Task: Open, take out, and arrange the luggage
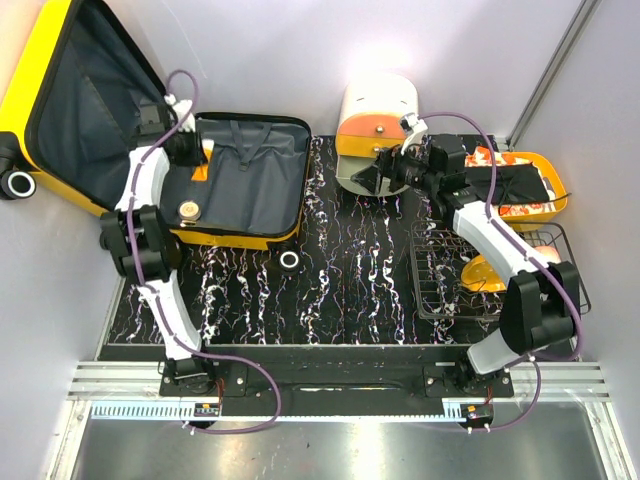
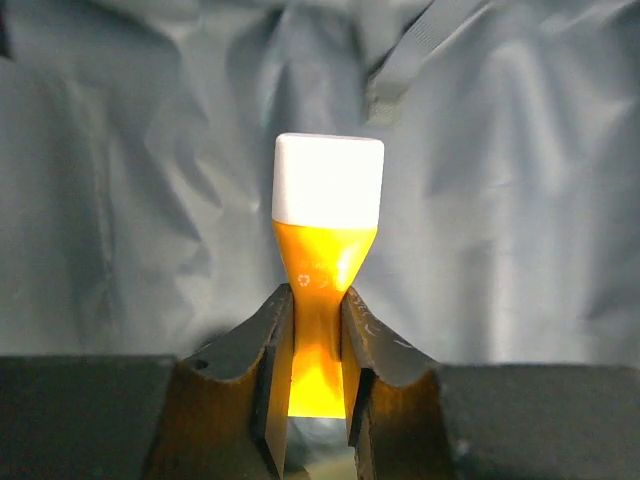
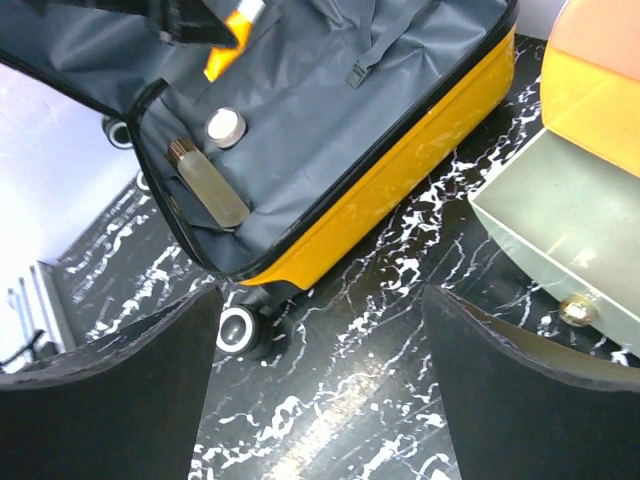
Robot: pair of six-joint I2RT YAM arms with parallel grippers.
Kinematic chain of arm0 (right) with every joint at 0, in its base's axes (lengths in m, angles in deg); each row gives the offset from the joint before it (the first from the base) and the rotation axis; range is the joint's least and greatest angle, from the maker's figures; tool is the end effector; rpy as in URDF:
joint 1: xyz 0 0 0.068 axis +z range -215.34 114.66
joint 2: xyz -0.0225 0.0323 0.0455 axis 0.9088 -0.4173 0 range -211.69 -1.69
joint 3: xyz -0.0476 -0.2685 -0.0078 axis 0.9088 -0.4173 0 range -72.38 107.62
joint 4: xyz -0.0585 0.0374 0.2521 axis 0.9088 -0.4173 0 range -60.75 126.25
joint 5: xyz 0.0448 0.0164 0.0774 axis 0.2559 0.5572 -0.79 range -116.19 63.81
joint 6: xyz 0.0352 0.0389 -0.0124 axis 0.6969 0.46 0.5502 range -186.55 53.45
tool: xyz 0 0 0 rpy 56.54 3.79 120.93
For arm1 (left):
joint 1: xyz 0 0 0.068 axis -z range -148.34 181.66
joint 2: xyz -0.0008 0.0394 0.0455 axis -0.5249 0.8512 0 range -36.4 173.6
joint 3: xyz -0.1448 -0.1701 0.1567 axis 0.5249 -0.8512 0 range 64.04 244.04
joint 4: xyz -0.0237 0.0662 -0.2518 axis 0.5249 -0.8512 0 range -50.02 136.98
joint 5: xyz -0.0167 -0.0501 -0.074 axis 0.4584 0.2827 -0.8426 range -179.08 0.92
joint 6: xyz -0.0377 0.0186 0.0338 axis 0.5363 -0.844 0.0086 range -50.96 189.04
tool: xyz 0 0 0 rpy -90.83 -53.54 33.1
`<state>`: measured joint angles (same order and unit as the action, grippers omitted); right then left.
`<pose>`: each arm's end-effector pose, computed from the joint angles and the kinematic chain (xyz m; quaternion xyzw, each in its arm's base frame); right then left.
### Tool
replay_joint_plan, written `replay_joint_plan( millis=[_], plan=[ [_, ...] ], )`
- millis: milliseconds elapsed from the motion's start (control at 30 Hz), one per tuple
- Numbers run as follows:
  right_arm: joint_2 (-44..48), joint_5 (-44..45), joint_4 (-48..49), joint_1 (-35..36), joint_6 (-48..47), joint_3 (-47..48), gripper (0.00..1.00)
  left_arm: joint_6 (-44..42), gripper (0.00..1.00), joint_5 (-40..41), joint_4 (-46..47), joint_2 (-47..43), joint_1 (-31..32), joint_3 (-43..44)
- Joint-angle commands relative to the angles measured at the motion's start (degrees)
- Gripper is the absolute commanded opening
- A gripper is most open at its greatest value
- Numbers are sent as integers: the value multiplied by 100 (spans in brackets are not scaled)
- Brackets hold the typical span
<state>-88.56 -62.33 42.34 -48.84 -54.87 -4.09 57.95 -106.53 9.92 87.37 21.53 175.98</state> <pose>0.3366 0.1216 0.3337 -0.2251 0.7326 0.3794 0.5183 0.4841 0.0757 0.2601 0.0610 0.9250 -0.0757 0.3673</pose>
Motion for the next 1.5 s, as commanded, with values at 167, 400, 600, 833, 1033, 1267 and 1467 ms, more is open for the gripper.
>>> replay_joint_plan(
  millis=[167,400,600,833,1033,1267,1467],
  plan=[
    [-831,344,666,424,1046,1351,85,3066,19,-1393,2113,-2942,432,-1788],
    [-1543,722,700,1215,1170,2320,86,4245,18,-830,3160,-3912,1328,-2886],
    [-1658,1144,1219,1910,977,2277,88,5380,15,-716,3854,-4053,1654,-3213],
    [-1763,2409,1421,2288,502,2066,83,5837,15,-636,4180,-3957,1874,-3240],
    [-2009,3121,1624,2385,238,2232,65,6066,15,-628,4286,-3904,1971,-3222],
    [-2053,3271,1896,2394,107,2224,12,6119,16,-619,4268,-3886,2033,-3249],
    [-1615,3017,2002,2246,-218,1802,0,5944,59,-654,4085,-3921,1963,-3310]
  ],
)
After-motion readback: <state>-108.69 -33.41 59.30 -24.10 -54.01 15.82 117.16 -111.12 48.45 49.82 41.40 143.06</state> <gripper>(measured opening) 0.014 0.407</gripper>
